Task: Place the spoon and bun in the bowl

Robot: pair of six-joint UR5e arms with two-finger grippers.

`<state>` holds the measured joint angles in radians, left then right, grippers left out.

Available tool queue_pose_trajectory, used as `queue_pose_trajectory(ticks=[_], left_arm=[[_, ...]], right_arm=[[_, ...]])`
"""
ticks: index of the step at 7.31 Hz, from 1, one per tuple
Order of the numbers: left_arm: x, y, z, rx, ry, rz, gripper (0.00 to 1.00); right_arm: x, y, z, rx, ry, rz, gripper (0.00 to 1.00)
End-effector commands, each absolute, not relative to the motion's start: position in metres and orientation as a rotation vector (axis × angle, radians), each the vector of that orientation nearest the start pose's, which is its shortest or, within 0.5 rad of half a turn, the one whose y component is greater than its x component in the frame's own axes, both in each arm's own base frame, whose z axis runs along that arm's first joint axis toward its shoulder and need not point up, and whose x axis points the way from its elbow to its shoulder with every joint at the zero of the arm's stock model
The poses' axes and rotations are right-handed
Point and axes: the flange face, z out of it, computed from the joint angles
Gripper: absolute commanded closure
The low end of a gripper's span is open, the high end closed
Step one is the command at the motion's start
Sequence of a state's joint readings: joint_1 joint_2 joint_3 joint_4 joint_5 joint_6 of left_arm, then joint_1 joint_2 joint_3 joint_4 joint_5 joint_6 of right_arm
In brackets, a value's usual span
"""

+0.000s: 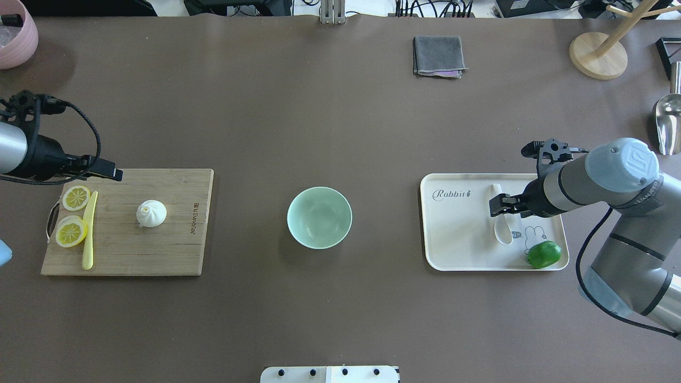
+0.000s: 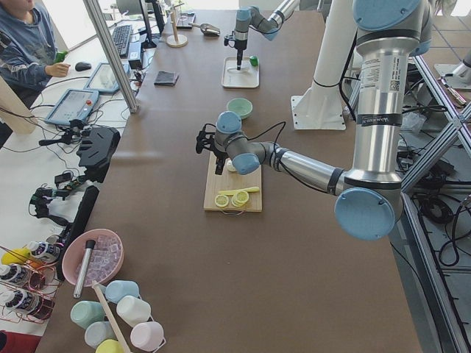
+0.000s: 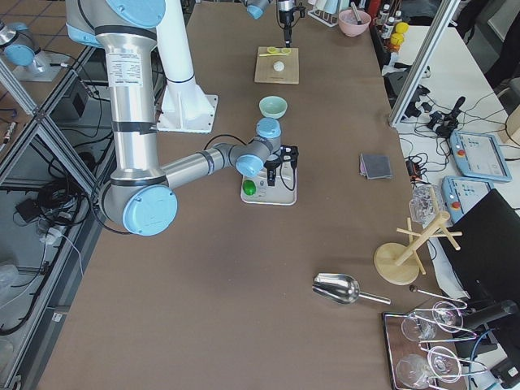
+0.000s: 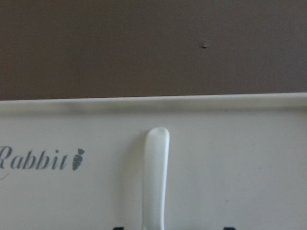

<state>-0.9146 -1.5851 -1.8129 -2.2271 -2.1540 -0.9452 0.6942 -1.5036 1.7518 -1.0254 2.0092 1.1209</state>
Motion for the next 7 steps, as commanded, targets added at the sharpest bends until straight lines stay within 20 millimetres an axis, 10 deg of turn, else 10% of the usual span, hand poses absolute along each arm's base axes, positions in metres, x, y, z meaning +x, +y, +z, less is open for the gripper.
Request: queue_pose_trajectory(ticks=[1,2,7], left_arm=[[0.251,-0.453,0.460,0.226,1.010,0.004,0.12],[0.250,-0.453,0.460,0.227,1.010,0.002,0.12],[0.249,-0.450,0.460,0.225,1.015,0.004,0.12]], right_arm=[[-0.361,-0.418,0.487,0.069,-0.874,0.054,0.61],[-0.364,-0.421,0.482,0.072,-0.880,0.052,0.99],[-0.379,-0.439,0.434,0.103,-0.927,0.054,1.00]])
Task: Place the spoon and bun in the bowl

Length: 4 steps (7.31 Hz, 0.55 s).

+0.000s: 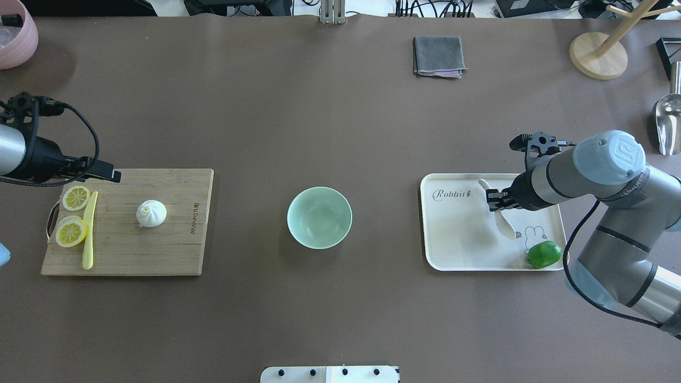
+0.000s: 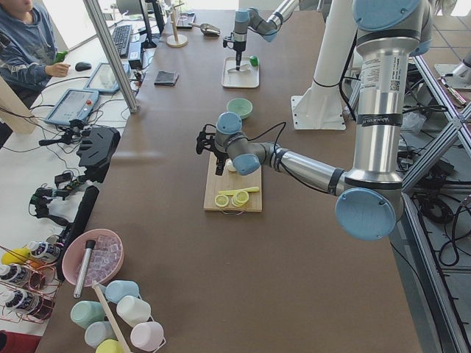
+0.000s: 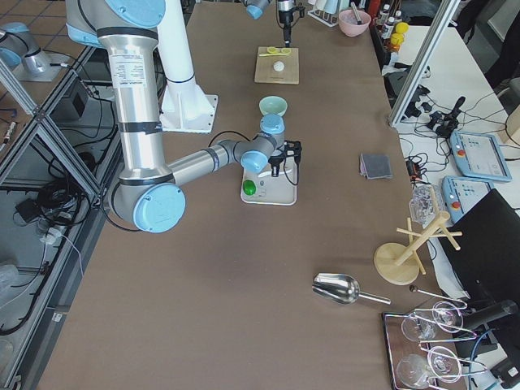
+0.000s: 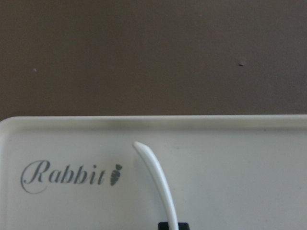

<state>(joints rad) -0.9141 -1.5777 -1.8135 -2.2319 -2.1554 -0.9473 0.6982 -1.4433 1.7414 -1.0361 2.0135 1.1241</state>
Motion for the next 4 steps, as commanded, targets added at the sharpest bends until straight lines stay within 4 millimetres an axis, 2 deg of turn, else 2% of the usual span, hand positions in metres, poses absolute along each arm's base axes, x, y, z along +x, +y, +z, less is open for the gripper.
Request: queue_pose_trajectory(ticks=[1,2,3,4], left_arm=[[0.249,-0.449,0.456,0.220,1.025,-0.014,0.12],[0.249,-0.448,0.452,0.218,1.039,-0.026,0.12],[0.251,-0.448,0.455,0.214,1.036,-0.025,0.12],[0.252,-0.448,0.455,0.212,1.035,-0.024,0.12]], right_arm=[[-0.396,-0.451,0.388,0.073,-0.945,0.134,1.00],[-0.430,-0.450,0.338,0.038,-0.974,0.229,1.00],[-0.471,-0.438,0.301,0.017,-0.982,0.371,1.00],[-0.495,-0.425,0.265,-0.037,-1.022,0.466,1.00]])
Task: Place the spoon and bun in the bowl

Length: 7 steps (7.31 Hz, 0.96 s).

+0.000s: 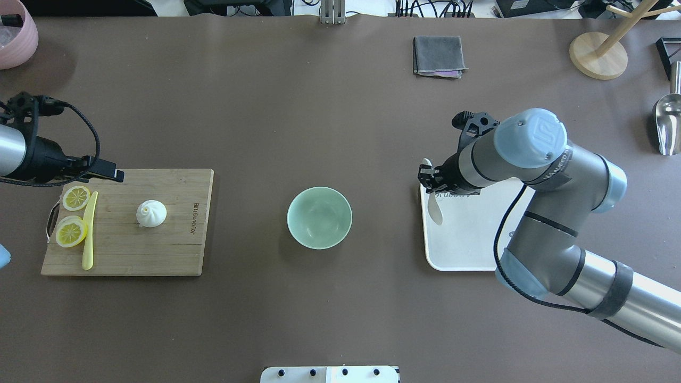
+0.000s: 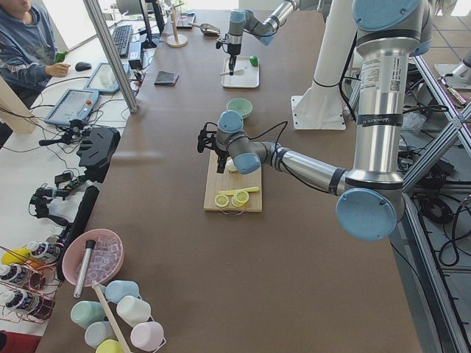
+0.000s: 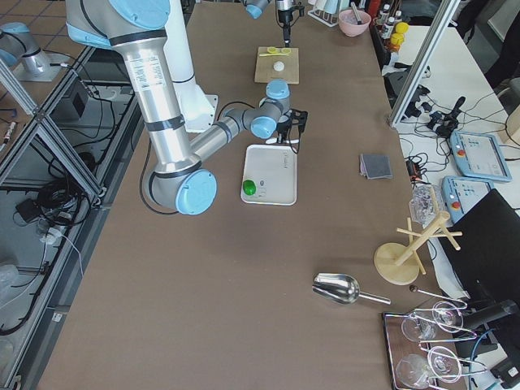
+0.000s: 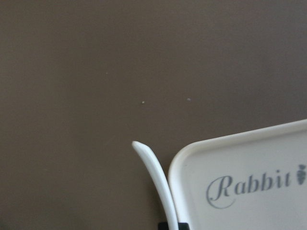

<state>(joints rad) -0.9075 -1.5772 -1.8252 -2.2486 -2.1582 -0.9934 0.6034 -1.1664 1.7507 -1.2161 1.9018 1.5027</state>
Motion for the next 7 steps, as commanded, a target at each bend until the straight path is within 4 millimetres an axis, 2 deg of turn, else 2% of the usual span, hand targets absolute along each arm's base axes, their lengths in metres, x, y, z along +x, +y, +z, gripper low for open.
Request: queue_pose_trajectory(ticks=[1,2,3,4,5,6,7], left_arm=[[0.253,-0.448,0.455,0.213,1.036,-0.024,0.12],[0.253,-0.448,0.455,0.212,1.037,-0.022,0.12],[0.256,-0.446,0.455,0.209,1.038,-0.018,0.12],[0.257,-0.446,0.455,0.209,1.038,-0.017,0.12],[0.269,-0.440,0.455,0.194,1.040,0.000,0.04],[0.278,-0.434,0.451,0.187,1.040,-0.017,0.03],[0.301,-0.425,0.452,0.202,1.015,-0.022,0.04]], right_arm=[[-0.521,-0.411,0.231,-0.170,-1.051,0.650,1.00],[-0.559,-0.390,0.205,-0.153,-1.067,0.728,1.00],[-0.589,-0.376,0.199,-0.136,-1.060,0.825,1.00],[-0.594,-0.375,0.194,-0.119,-1.064,0.835,0.92],[-0.593,-0.376,0.194,-0.104,-1.067,0.834,0.01],[-0.584,-0.382,0.187,-0.095,-1.085,0.839,0.00],[-0.570,-0.394,0.185,-0.086,-1.094,0.851,0.00]])
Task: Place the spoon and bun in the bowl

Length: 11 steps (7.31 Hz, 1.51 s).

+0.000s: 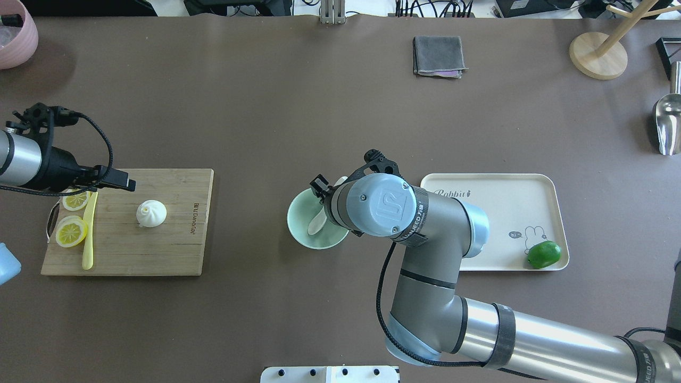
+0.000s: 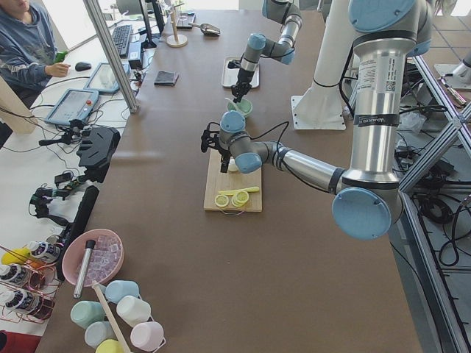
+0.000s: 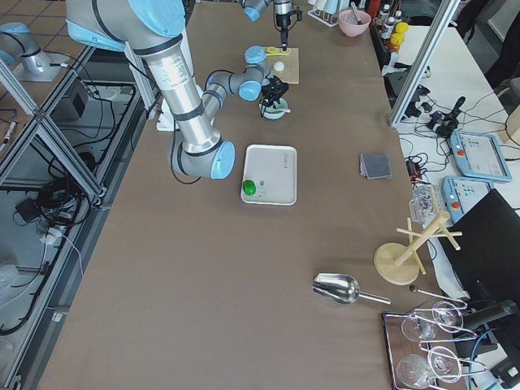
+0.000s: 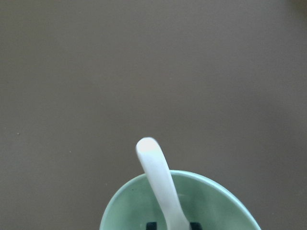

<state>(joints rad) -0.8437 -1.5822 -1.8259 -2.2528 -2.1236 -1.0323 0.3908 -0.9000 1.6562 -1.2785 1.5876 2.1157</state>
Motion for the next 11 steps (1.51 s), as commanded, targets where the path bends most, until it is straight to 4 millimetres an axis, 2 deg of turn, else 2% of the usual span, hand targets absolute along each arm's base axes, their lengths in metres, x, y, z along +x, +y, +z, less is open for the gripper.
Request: queue_pose_trajectory(ticks=[1,3,4,6,8,9,10,11], left_arm=[[0.322,-0.414,0.456,0.237,0.976,-0.014,0.04],[0.343,-0.399,0.468,0.229,0.946,0.013,0.08],[0.353,-0.394,0.474,0.244,0.921,0.016,0.13],[0.356,-0.392,0.472,0.247,0.921,0.017,1.00],[0.358,-0.393,0.462,0.257,0.940,0.022,1.00],[0.359,-0.393,0.436,0.283,0.987,0.033,1.00],[0.366,-0.397,0.391,0.325,1.060,0.043,1.00],[0.394,-0.401,0.344,0.303,1.144,-0.010,1.00]], right_arm=[[-0.560,-0.408,0.191,-0.075,-1.083,0.846,0.00],[-0.532,-0.437,0.216,-0.080,-1.047,0.793,0.00],[-0.522,-0.446,0.229,-0.061,-1.030,0.771,0.00],[-0.503,-0.453,0.228,-0.074,-1.042,0.764,0.00],[-0.498,-0.455,0.231,-0.075,-1.040,0.766,0.00],[-0.493,-0.455,0.235,-0.074,-1.037,0.768,0.00],[-0.479,-0.461,0.244,-0.074,-1.031,0.764,0.00],[-0.448,-0.453,0.272,-0.065,-1.010,0.716,0.00]])
